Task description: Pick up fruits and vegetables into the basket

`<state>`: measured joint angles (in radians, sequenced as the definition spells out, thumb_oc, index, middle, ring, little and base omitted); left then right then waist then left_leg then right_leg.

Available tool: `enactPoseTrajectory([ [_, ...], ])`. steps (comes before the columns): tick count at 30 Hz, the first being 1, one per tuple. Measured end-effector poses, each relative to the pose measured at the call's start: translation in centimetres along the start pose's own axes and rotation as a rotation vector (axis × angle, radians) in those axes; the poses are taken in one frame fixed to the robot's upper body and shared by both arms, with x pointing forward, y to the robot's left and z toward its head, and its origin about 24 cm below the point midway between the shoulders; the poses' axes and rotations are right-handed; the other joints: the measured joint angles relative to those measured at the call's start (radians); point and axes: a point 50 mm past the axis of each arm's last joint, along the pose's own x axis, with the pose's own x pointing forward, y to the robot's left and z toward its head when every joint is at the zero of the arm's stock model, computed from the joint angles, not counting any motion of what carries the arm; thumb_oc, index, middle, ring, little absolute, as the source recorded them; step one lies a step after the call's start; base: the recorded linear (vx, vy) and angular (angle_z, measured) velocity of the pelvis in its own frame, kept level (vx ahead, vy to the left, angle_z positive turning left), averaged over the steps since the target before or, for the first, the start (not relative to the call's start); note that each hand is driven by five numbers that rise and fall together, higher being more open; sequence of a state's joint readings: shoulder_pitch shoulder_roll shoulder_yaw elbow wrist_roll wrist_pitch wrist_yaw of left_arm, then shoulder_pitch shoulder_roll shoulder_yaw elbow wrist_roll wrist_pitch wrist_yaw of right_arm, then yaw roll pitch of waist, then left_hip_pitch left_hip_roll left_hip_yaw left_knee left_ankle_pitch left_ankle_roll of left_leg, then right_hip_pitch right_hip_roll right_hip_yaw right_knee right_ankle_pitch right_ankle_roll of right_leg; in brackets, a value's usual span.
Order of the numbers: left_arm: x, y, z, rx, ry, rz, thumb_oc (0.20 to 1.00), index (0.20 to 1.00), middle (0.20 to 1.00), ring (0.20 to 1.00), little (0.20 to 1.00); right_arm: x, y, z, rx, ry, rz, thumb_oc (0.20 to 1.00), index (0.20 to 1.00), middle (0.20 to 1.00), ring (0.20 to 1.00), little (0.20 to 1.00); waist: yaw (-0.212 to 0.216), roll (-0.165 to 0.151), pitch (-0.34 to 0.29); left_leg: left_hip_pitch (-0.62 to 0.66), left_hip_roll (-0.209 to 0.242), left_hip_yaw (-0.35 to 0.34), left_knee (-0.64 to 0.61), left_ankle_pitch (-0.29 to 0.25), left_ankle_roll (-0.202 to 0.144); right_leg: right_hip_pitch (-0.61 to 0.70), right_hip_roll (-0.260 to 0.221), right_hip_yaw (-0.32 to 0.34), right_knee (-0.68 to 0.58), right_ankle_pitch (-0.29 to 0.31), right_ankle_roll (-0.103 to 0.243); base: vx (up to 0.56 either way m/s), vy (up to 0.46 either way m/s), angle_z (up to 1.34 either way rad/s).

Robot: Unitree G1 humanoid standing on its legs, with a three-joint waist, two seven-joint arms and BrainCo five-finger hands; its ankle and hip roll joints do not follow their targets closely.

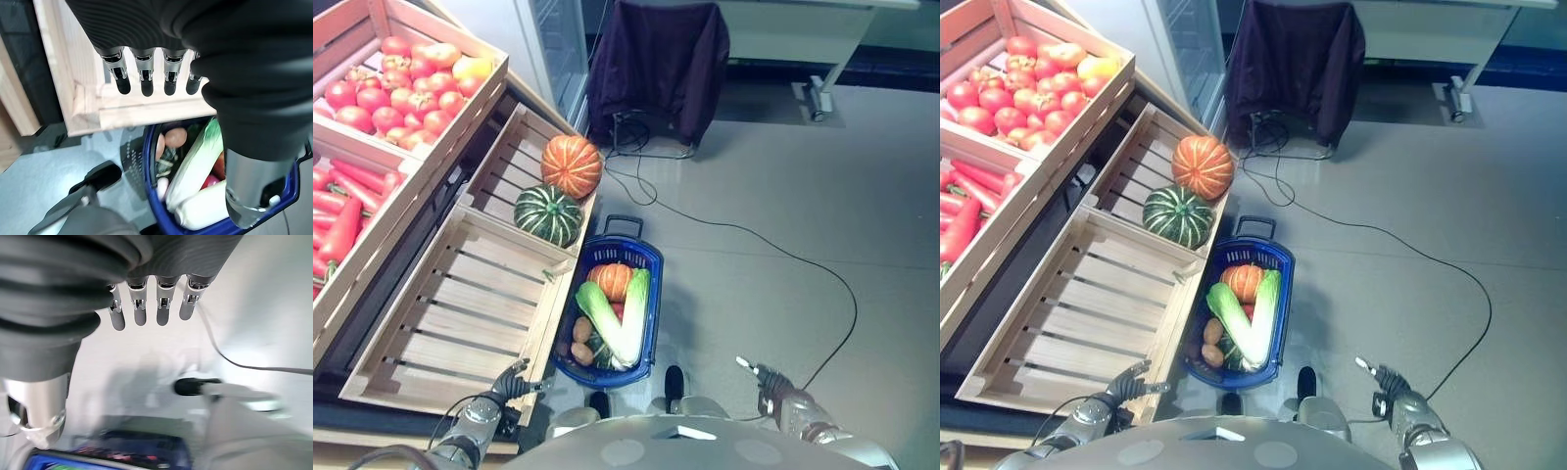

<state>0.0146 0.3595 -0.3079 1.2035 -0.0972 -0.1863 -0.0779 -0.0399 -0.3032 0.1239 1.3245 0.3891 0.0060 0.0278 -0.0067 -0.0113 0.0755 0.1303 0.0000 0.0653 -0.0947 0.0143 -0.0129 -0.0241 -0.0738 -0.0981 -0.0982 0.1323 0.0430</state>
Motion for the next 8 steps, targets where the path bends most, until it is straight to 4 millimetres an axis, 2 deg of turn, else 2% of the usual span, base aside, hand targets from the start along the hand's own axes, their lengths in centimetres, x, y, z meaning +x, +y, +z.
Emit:
enactPoseTrajectory([
  [8,0.0,-0.4,-0.5,-0.009,0.043,-0.026,1.0,1.0,1.0,1.0,1.0,-0.2,-0.3,-2.3,-0.024,0.109,0.013,1.0,1.0,1.0,1.0,1.0,-0.003,0.002,-0.027,0.019,0.003,0.016,0.0,-0.004,0.004,0.013,0.001,-0.002,0.0,0.002,-0.001,0.01,0.004,-0.04],
])
